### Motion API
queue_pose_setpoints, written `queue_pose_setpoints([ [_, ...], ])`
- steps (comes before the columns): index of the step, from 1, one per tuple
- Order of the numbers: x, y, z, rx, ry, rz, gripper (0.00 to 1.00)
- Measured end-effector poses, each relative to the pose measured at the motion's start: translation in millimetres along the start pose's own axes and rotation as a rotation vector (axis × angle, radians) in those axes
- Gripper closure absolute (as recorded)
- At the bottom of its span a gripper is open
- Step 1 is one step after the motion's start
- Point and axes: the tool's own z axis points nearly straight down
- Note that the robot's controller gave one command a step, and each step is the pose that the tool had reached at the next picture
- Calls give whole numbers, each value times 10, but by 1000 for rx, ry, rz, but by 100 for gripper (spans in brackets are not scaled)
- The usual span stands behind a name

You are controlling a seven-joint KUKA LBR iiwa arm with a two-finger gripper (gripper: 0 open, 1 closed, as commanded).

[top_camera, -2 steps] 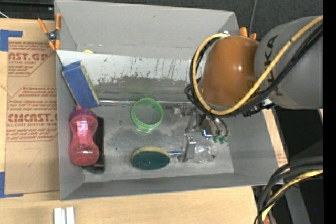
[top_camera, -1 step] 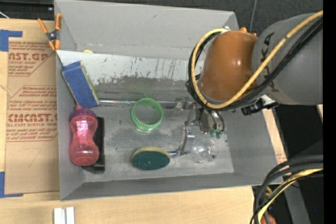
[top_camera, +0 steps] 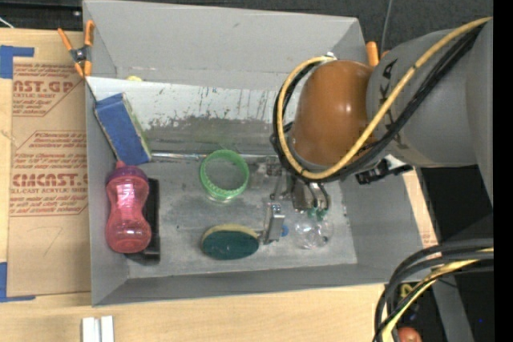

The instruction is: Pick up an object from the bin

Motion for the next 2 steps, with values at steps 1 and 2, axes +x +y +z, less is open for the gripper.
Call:
queue_pose_setpoints([
  [1,-230,-46,302,1,-3,-309,0],
  [2,146,697,767,-4,16,-108,0],
])
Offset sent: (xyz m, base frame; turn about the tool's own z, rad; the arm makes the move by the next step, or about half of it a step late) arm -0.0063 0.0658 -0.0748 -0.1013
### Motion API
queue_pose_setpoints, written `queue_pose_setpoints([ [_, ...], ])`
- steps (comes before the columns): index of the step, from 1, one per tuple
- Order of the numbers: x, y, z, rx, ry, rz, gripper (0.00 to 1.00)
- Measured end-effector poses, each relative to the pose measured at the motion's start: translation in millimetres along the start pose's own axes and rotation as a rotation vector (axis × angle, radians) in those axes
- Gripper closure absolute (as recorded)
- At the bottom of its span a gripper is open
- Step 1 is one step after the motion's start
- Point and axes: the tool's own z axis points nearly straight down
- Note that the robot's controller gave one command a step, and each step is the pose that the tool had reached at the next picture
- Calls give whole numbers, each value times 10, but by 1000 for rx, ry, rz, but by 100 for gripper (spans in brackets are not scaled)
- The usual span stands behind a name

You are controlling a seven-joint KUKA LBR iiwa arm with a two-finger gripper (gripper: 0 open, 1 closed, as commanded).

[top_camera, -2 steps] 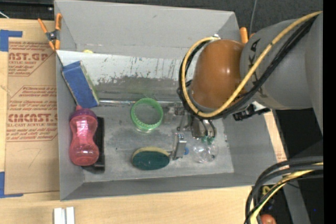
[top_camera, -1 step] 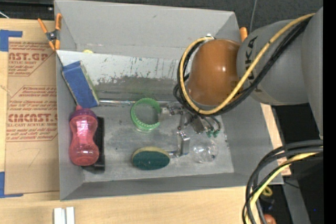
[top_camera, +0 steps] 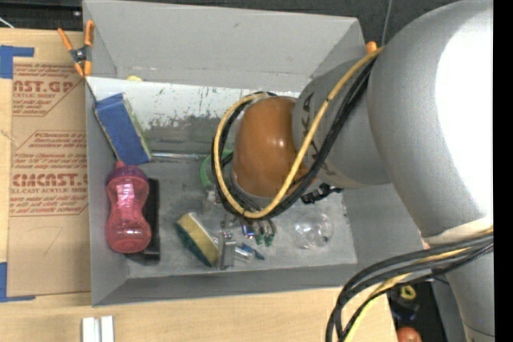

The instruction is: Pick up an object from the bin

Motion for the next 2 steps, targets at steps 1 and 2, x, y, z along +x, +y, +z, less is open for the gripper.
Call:
queue_pose_setpoints([
  [1,-357,-20,109,6,-21,-133,0],
  [2,92,-324,151,1,-5,5,0],
])
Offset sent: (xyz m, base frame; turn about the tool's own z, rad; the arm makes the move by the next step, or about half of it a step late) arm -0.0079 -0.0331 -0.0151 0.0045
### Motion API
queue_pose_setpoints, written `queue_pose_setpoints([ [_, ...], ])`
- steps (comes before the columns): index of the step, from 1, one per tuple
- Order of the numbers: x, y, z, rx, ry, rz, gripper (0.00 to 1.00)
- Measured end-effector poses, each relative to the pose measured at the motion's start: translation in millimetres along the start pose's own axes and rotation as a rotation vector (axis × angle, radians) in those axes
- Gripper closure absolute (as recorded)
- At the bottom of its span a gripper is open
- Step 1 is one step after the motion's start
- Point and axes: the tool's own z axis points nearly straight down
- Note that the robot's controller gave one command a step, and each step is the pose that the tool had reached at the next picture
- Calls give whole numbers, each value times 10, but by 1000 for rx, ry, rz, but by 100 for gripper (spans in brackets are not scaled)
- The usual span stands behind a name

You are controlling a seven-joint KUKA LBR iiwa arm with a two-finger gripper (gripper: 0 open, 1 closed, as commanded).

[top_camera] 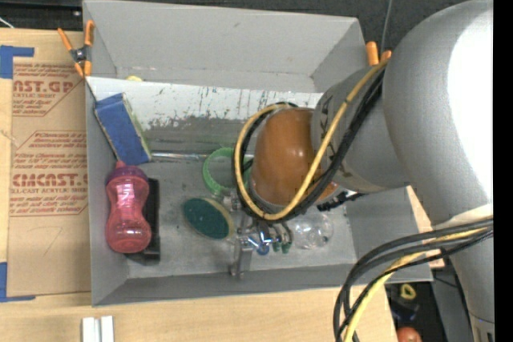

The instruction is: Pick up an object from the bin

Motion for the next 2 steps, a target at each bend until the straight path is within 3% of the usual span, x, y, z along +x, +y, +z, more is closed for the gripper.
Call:
queue_pose_setpoints([
  [1,-402,206,-111,3,-16,-113,100],
  [2,-402,206,-111,3,-16,-113,100],
])
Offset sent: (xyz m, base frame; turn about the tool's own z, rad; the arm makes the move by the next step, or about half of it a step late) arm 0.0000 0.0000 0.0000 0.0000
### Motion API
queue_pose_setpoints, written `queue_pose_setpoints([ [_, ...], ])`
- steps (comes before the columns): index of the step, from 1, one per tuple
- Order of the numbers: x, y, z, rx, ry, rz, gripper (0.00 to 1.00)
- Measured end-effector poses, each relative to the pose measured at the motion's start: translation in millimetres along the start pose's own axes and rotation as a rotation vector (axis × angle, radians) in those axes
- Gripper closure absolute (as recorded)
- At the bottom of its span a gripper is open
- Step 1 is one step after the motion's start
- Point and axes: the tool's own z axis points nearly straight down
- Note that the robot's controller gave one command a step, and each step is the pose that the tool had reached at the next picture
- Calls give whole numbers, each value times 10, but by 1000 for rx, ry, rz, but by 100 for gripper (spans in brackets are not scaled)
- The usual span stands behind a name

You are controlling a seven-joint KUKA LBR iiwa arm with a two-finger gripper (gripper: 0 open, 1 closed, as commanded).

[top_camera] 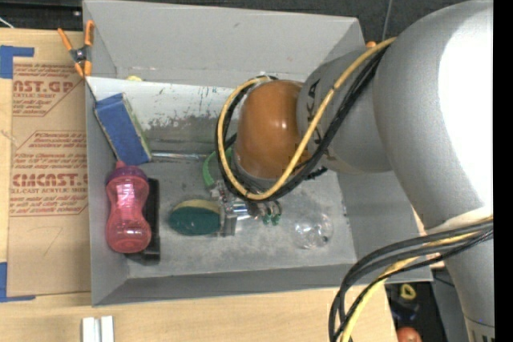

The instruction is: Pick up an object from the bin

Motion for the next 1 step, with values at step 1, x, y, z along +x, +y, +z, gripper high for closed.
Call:
queue_pose_setpoints([
  [1,21,-123,-1236,0,3,9,100],
])
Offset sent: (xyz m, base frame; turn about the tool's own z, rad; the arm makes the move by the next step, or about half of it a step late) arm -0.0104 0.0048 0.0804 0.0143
